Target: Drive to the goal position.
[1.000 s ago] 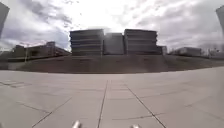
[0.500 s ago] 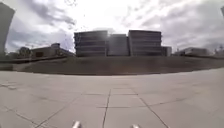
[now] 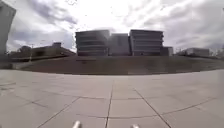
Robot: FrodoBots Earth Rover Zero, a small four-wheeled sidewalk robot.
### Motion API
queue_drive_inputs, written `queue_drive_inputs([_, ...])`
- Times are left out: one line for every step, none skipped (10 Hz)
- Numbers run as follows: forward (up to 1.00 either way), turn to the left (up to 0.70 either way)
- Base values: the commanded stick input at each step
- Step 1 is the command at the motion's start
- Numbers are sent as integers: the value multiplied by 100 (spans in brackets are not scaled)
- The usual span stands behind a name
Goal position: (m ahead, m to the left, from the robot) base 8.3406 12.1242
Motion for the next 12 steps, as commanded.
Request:
queue_drive_inputs([70, 35])
queue_drive_inputs([70, 35])
queue_drive_inputs([70, 35])
queue_drive_inputs([70, 35])
queue_drive_inputs([70, 35])
queue_drive_inputs([70, 35])
queue_drive_inputs([70, 35])
queue_drive_inputs([70, 35])
queue_drive_inputs([70, 30])
queue_drive_inputs([70, 8])
queue_drive_inputs([70, 1])
queue_drive_inputs([70, 0])
